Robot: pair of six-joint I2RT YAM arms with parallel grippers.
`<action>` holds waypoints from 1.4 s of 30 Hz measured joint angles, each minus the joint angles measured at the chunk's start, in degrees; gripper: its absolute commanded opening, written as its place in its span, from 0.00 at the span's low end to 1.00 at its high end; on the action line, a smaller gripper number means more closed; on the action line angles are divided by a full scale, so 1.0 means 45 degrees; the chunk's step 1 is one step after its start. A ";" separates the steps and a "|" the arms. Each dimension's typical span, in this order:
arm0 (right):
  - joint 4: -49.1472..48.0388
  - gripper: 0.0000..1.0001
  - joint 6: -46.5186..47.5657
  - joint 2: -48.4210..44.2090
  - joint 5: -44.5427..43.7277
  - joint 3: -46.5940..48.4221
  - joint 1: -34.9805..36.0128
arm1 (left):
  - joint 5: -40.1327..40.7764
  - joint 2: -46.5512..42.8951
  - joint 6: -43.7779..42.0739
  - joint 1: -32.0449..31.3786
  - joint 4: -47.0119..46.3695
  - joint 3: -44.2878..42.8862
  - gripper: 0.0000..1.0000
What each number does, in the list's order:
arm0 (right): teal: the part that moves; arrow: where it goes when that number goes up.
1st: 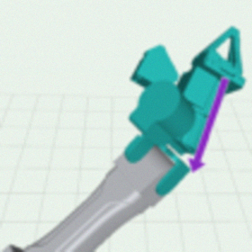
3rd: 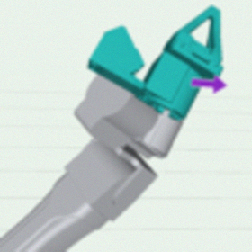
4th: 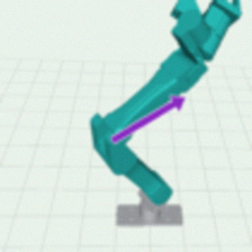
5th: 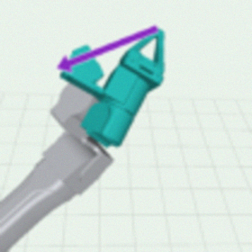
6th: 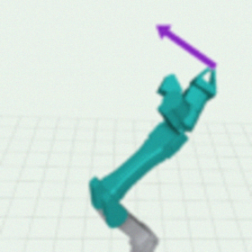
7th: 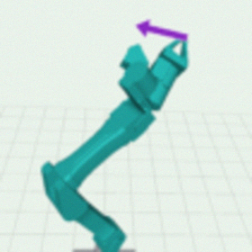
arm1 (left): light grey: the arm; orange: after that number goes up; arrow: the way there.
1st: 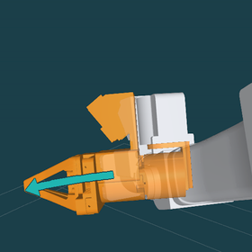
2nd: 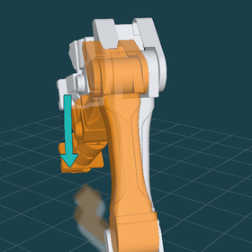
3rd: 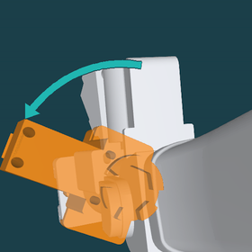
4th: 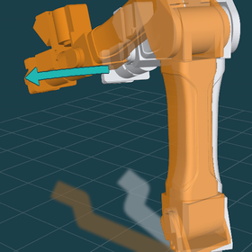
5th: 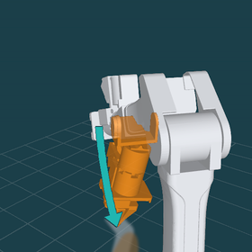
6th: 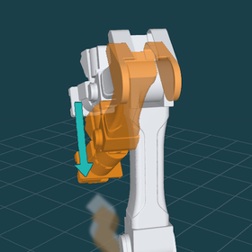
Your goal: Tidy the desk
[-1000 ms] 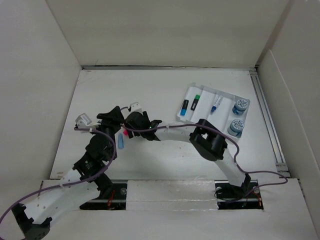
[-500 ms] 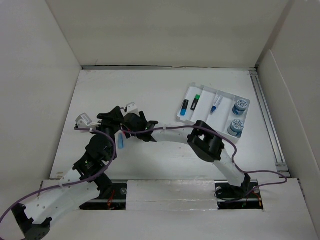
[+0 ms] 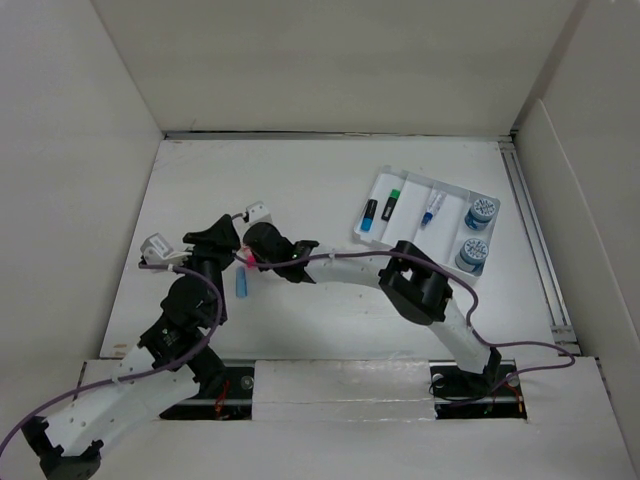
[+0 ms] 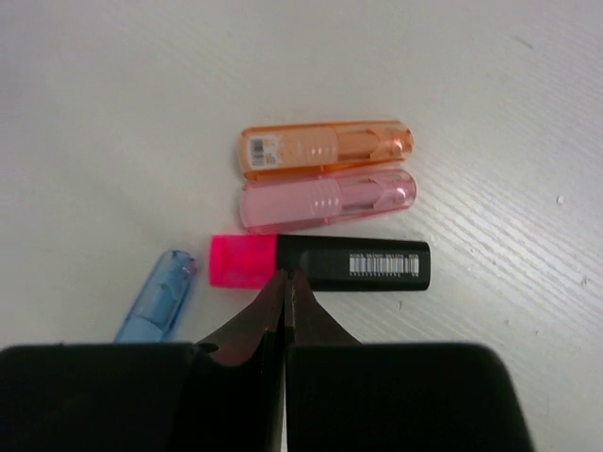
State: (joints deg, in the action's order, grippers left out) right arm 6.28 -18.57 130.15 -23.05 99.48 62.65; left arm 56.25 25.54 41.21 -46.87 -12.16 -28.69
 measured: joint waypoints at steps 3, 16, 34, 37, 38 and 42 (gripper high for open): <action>-0.0083 0.00 0.0117 0.0015 0.0175 0.0491 0.0005 | 0.0117 -0.0495 0.0049 0.0000 -0.0015 0.0160 0.50; -0.0155 0.00 0.0287 0.1078 0.1409 0.1336 0.0005 | 0.0228 -0.0199 0.0034 0.0000 -0.0019 0.0345 0.50; -0.1010 0.00 0.0204 -0.0622 0.1549 -0.1758 0.0024 | 0.0243 -0.0053 -0.0015 0.0000 -0.0019 0.0345 0.50; -0.0918 0.00 0.0180 -0.1345 0.1355 -0.2934 0.0024 | 0.0214 -0.0049 -0.0019 0.0000 -0.0024 0.0345 0.50; -0.0869 0.00 0.0180 -0.1525 0.1307 -0.3177 0.0024 | 0.0214 -0.0049 -0.0019 0.0000 -0.0024 0.0345 0.50; -0.0806 0.00 0.0180 -0.2161 0.1253 -0.3570 0.0024 | 0.0209 -0.0049 -0.0024 0.0000 -0.0029 0.0345 0.50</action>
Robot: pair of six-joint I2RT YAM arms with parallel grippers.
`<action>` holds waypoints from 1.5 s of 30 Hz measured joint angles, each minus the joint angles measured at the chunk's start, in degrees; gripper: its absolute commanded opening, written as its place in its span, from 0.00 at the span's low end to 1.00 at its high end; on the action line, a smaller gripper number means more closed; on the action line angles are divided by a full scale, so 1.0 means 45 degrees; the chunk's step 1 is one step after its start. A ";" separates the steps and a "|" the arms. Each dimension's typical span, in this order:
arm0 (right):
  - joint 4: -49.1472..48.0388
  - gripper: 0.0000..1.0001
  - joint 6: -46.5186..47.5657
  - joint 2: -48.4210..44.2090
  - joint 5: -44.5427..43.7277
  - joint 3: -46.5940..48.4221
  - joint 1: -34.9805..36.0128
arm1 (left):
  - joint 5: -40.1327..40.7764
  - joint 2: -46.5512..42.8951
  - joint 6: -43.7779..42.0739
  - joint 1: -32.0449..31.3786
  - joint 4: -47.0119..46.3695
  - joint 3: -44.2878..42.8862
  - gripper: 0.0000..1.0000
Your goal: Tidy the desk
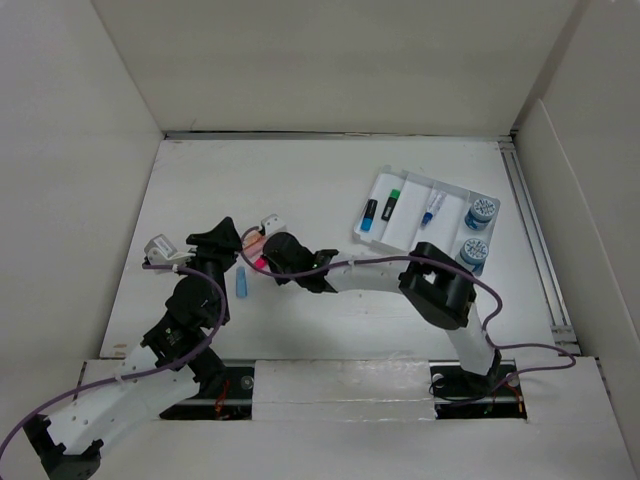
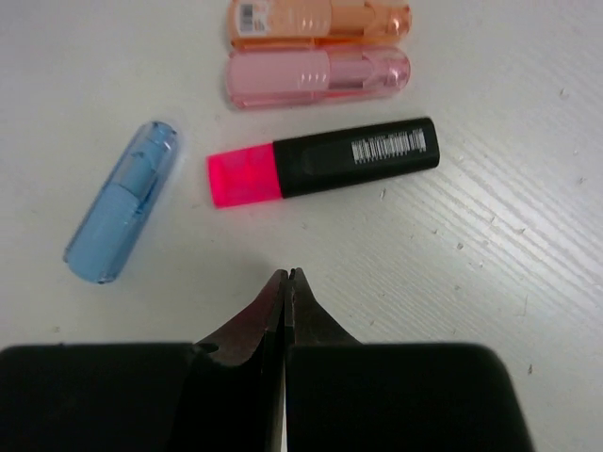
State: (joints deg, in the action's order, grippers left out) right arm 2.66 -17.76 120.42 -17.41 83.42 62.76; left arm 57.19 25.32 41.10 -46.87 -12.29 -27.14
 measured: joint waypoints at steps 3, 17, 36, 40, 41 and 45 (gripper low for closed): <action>-0.0175 0.00 0.0010 -0.0325 0.0000 0.0126 0.0000 | -0.0010 0.0000 0.0000 0.0000 0.0000 0.0000 0.50; -0.0384 0.00 0.0102 0.2176 0.1302 0.3764 -0.0058 | 0.0010 -0.0238 -0.0010 0.0000 -0.0073 0.0000 0.50; -0.0675 0.00 -0.0078 0.1409 0.1141 0.1059 -0.0223 | -0.0029 -0.0151 -0.0019 0.0000 -0.0073 0.0000 0.50; -0.0690 0.00 -0.0102 0.0772 0.0991 0.0238 -0.0287 | -0.0039 -0.0151 -0.0019 0.0000 -0.0073 0.0000 0.50; -0.0680 0.00 -0.0107 0.0607 0.0962 0.0068 -0.0287 | -0.0044 -0.0151 -0.0019 0.0000 -0.0073 0.0000 0.50; -0.0685 0.16 -0.0117 -0.0107 0.0952 -0.0228 -0.0355 | -0.0049 -0.0151 -0.0019 0.0000 -0.0073 0.0000 0.50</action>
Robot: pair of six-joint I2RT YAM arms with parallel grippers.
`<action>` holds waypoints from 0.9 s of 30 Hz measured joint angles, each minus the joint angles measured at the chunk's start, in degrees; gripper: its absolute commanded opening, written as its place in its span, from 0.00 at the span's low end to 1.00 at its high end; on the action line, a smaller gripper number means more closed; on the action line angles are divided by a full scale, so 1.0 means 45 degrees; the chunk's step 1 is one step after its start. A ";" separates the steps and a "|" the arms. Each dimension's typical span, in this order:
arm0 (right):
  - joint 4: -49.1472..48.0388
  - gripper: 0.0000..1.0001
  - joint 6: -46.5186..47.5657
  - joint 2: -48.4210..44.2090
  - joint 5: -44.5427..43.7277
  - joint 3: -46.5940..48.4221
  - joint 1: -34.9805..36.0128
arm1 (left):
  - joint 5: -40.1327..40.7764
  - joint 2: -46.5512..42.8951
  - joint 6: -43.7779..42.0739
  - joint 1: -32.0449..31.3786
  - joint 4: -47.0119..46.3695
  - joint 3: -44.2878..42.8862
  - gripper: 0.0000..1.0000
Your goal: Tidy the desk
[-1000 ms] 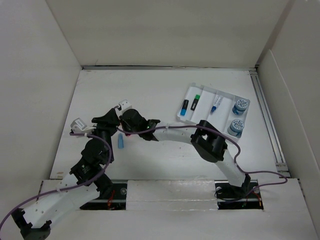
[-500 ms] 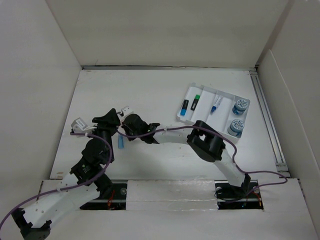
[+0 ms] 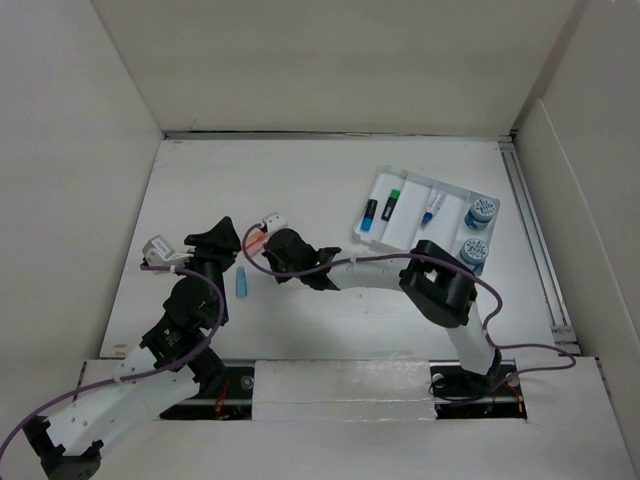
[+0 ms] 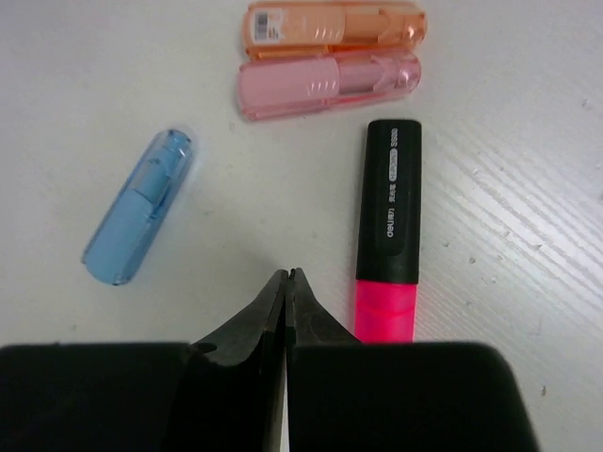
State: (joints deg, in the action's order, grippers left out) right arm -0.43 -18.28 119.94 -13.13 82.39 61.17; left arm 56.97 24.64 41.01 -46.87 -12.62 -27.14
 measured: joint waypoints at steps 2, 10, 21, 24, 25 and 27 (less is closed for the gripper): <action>-0.0029 0.30 -0.0063 -0.0384 0.0058 -0.0019 -0.0107 | -0.0034 0.0000 0.0000 0.0000 0.0000 0.0000 0.50; -0.0238 0.66 -0.0204 -0.1394 -0.0034 -0.0155 -0.1190 | -0.0185 0.0049 -0.0010 0.0000 0.0000 0.0000 0.50; 0.0884 0.57 -0.0199 0.0063 -0.0277 0.0005 -0.0962 | -0.0238 0.0223 -0.0068 0.0000 -0.0005 0.0000 0.50; 0.1185 0.45 -0.0117 0.0301 -0.0461 0.0413 -0.0656 | -0.0248 0.0345 -0.0097 0.0000 -0.0005 0.0000 0.50; 0.1209 0.41 -0.0092 0.0384 -0.0515 0.0573 -0.0573 | -0.0253 0.0384 -0.0102 0.0000 0.0000 0.0000 0.50; 0.1219 0.23 -0.0112 0.0515 -0.0607 0.0767 -0.0457 | -0.0282 0.0423 -0.0107 0.0000 0.0000 0.0000 0.50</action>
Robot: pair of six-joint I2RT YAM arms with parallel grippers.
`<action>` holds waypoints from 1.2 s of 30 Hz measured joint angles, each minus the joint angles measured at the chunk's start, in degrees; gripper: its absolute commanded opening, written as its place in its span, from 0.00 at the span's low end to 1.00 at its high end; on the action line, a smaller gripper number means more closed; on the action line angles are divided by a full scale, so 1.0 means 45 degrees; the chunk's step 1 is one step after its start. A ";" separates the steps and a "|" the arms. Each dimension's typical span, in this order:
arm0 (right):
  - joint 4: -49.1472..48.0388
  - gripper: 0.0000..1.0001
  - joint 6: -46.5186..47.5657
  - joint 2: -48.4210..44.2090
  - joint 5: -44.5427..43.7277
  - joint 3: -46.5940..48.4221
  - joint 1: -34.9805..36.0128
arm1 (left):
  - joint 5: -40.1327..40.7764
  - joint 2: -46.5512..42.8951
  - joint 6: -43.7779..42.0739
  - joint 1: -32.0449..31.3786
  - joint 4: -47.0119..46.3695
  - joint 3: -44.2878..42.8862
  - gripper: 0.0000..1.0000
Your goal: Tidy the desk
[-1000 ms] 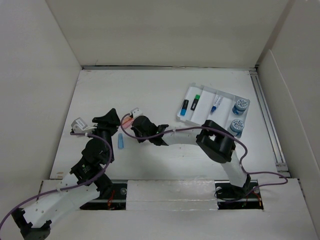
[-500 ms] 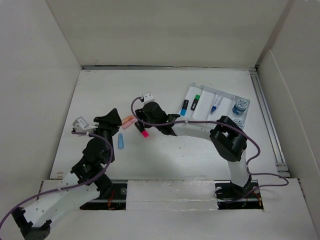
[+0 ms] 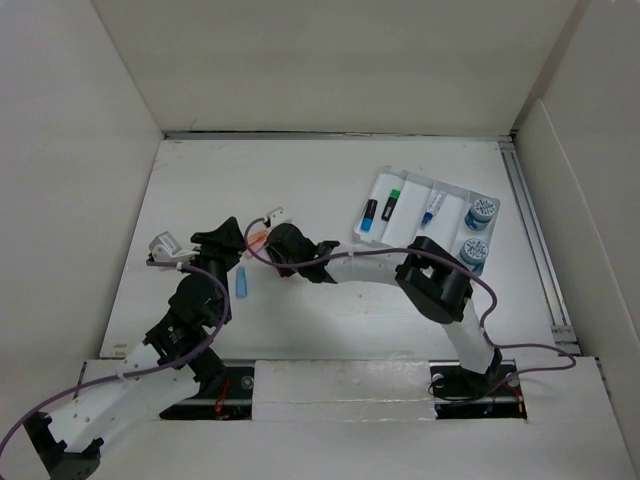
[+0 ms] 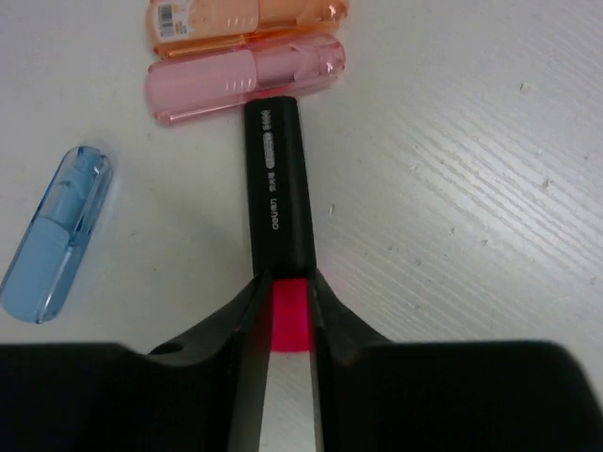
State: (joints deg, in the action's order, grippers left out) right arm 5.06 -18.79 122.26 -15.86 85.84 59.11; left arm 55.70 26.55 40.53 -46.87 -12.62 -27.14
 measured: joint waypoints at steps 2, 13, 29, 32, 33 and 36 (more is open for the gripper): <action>-0.0058 0.16 -0.0049 0.0029 -0.0131 0.0010 0.0078 | -0.0010 -0.0005 0.0000 0.0000 -0.0005 0.0000 0.50; -0.0549 0.11 -0.0398 -0.0753 -0.0185 -0.1137 -0.0364 | -0.0117 0.0228 -0.0044 0.0000 -0.0010 0.0000 0.50; -0.0136 0.79 0.0641 -0.1015 0.0044 -0.0806 -0.0452 | -0.0209 0.0277 -0.0131 0.0000 -0.0097 0.0000 0.50; -0.0044 0.80 0.1200 -0.1005 0.0330 -0.0423 -0.0481 | -0.0214 0.0277 -0.0141 0.0000 -0.0112 0.0000 0.50; -0.0053 0.82 0.1457 -0.1005 0.0583 -0.0316 -0.0505 | -0.0223 0.0277 -0.0146 0.0000 -0.0117 0.0000 0.50; -0.0078 0.84 0.2482 -0.0991 0.2268 -0.0131 -0.0699 | -0.0209 0.0301 -0.0151 0.0000 -0.0189 0.0000 0.50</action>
State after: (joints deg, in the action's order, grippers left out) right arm 4.71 -7.62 117.80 -5.65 85.25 55.96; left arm 54.76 27.90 39.86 -46.87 -13.47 -27.14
